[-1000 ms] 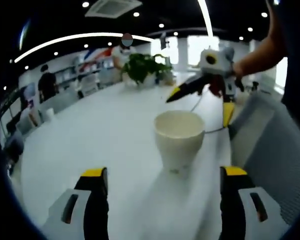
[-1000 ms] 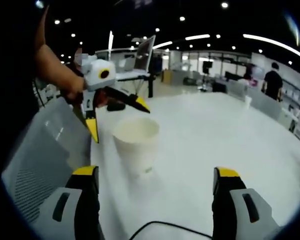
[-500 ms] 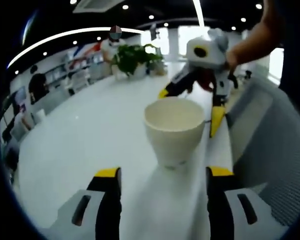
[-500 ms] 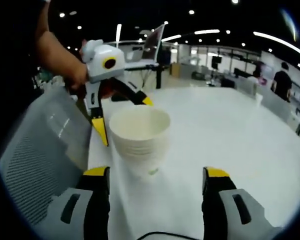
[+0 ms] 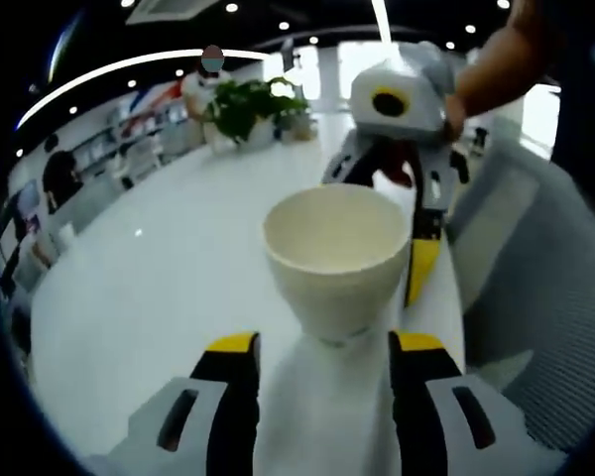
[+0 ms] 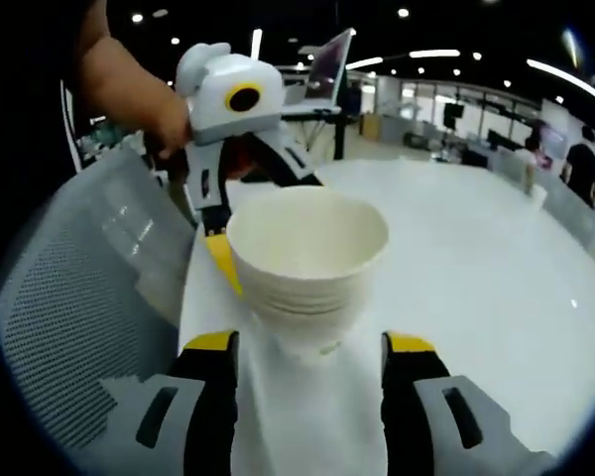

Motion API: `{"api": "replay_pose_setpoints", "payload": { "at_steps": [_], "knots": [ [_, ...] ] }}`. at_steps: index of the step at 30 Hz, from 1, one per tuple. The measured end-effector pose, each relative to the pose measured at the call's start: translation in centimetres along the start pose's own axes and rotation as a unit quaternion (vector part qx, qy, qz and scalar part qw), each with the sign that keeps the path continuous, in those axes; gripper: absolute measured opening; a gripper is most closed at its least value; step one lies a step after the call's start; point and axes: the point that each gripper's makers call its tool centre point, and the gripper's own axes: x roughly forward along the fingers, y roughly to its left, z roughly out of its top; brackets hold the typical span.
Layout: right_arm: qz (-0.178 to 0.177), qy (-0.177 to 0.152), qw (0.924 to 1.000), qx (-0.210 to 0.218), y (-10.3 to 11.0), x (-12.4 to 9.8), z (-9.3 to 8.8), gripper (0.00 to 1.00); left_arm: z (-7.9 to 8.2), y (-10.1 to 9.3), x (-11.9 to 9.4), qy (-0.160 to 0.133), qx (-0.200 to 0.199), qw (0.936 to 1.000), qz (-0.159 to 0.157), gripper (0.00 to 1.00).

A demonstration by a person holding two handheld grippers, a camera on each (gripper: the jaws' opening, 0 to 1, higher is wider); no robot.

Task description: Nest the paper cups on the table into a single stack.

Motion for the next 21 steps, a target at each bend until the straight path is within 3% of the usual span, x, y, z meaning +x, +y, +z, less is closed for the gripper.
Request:
{"api": "replay_pose_setpoints", "payload": {
  "at_steps": [8, 14, 21],
  "knots": [
    [0.003, -0.002, 1.0, 0.003, 0.07, 0.26, 0.43, 0.45, 0.46, 0.03, 0.56, -0.001, -0.002, 1.0, -0.002, 0.47],
    [0.004, -0.001, 1.0, 0.004, 0.22, 0.4, 0.45, 0.4, 0.79, -0.7, 0.81, -0.003, -0.002, 0.9998, -0.02, 0.34],
    [-0.002, 0.004, 0.9999, 0.01, -0.14, 0.41, 0.44, 0.35, 0.89, -0.67, 0.68, 0.0, -0.007, 0.9998, -0.019, 0.34]
  ]
}}
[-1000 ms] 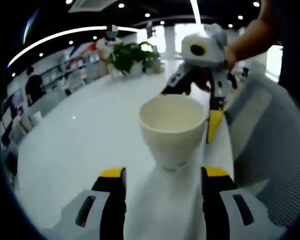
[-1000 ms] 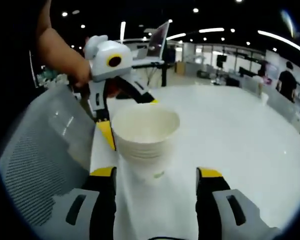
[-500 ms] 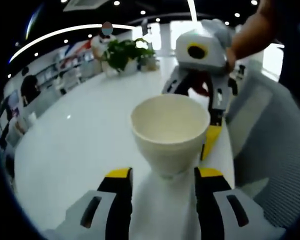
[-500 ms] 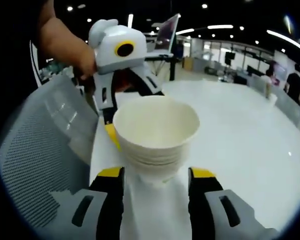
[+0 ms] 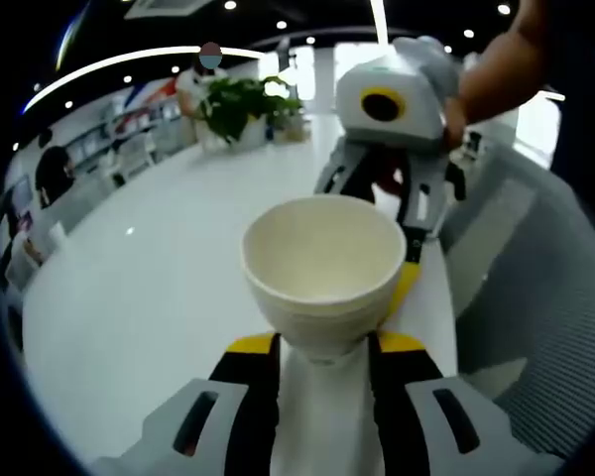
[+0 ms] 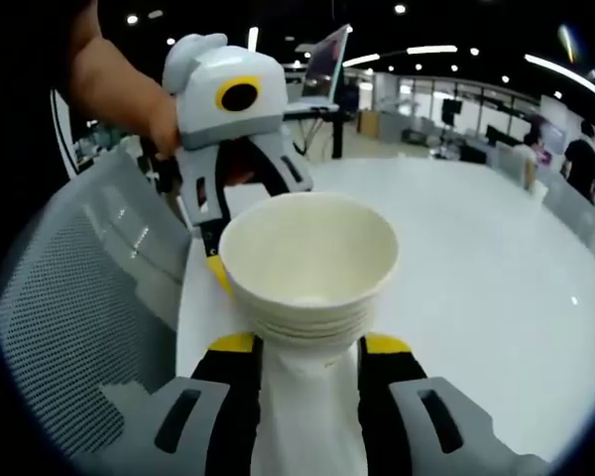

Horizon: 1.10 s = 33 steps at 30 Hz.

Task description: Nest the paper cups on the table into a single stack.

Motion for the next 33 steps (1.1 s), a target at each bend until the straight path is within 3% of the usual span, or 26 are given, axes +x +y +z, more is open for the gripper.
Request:
{"api": "replay_pose_setpoints", "payload": {
  "at_steps": [8, 14, 33],
  "knots": [
    [-0.002, -0.001, 1.0, 0.001, -0.1, -0.1, 0.0, 0.35, 0.2, 0.0, 0.0, 0.004, -0.003, 1.0, -0.003, 0.33],
    [-0.01, -0.01, 0.9999, 0.006, -1.1, -0.8, 0.8, 0.35, 1.3, 0.8, -0.2, 0.009, 0.007, 0.9999, -0.005, 0.33],
    [-0.023, -0.011, 0.9996, -0.011, -7.4, -0.9, 3.8, 0.35, 4.4, 7.0, 0.2, -0.002, -0.002, 1.0, 0.008, 0.33]
  ]
}}
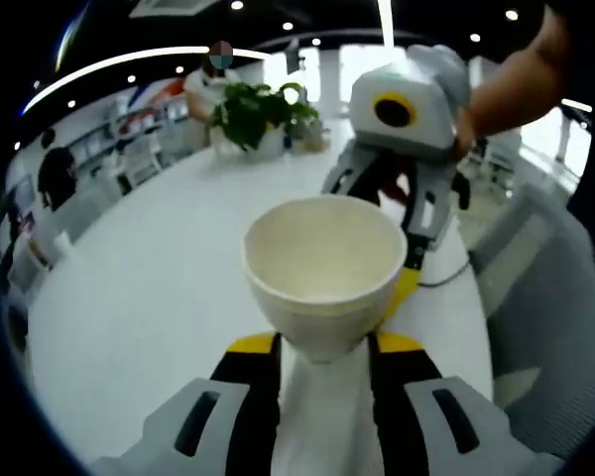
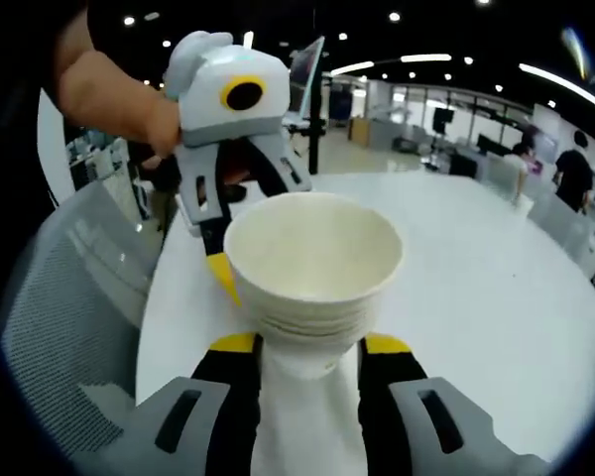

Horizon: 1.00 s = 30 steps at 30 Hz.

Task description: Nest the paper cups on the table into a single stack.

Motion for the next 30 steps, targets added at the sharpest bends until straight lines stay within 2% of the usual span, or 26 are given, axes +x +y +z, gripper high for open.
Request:
{"api": "replay_pose_setpoints", "payload": {
  "at_steps": [19, 20, 21, 30],
  "knots": [
    [0.013, 0.019, 0.9997, -0.003, -6.5, 3.1, 0.3, 0.35, -0.2, 6.9, 2.1, 0.006, -0.018, 0.9998, -0.006, 0.33],
    [0.011, 0.022, 0.9997, 0.0, -8.1, 3.6, 0.5, 0.35, -0.2, 7.2, 2.2, 0.006, -0.018, 0.9998, -0.007, 0.33],
    [0.011, 0.023, 0.9997, 0.0, -8.2, 3.6, 0.5, 0.35, 0.1, 8.6, 2.6, 0.006, -0.018, 0.9998, -0.008, 0.33],
    [0.016, 0.029, 0.9994, 0.001, -10.6, 4.6, 1.2, 0.35, 0.1, 11.1, 2.8, 0.003, -0.024, 0.9997, -0.006, 0.32]
  ]
}}
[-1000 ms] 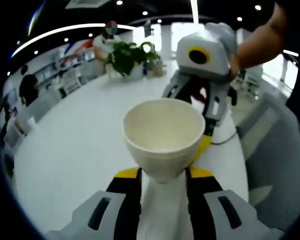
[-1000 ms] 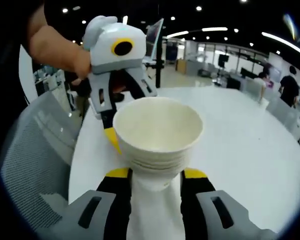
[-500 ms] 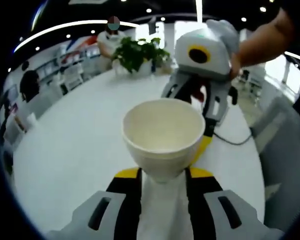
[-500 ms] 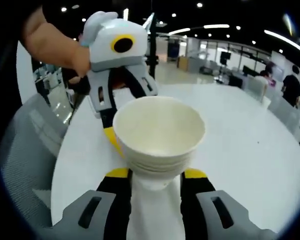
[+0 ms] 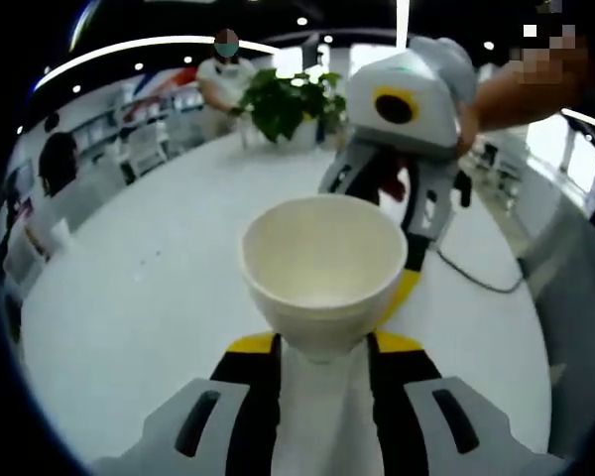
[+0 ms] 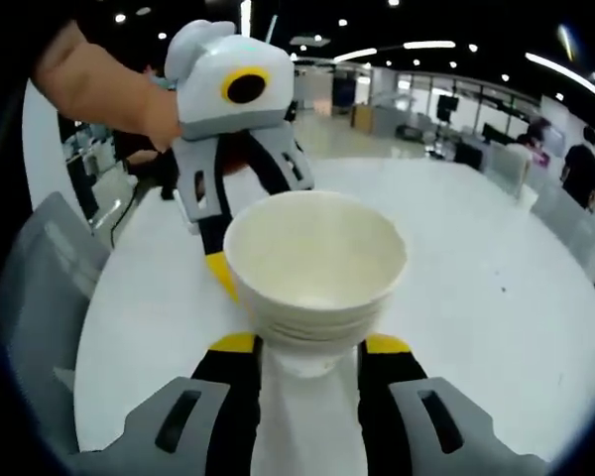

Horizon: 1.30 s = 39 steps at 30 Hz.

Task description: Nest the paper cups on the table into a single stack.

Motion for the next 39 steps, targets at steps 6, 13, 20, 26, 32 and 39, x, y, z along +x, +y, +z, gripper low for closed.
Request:
{"api": "replay_pose_setpoints", "payload": {
  "at_steps": [6, 13, 20, 26, 32, 39],
  "knots": [
    [0.005, 0.003, 1.0, 0.007, -0.7, 0.9, 0.1, 0.35, -0.5, 1.2, 0.2, 0.004, -0.012, 0.9999, 0.0, 0.32],
    [0.004, 0.008, 0.9998, 0.018, -0.7, 1.5, -0.5, 0.36, -1.2, 1.2, 0.7, 0.006, -0.027, 0.9996, 0.0, 0.32],
    [0.0, 0.01, 0.9995, 0.028, -0.9, 1.6, -0.7, 0.36, -1.0, 1.4, 0.6, 0.01, -0.002, 0.9999, 0.004, 0.33],
    [-0.006, 0.035, 0.9983, 0.046, -0.8, 1.4, -1.8, 0.63, -0.7, 2.3, 0.2, 0.0, -0.011, 0.9994, 0.033, 0.5],
    [-0.039, 0.026, 0.9974, 0.055, -4.2, 0.2, -1.4, 0.85, -1.1, 5.8, -1.3, -0.006, -0.059, 0.9938, 0.094, 0.93],
    [-0.094, 0.001, 0.9927, 0.076, -6.1, -2.3, -0.6, 1.0, -0.5, 6.7, -3.5, -0.03, -0.074, 0.9905, 0.112, 0.98]
  ]
}}
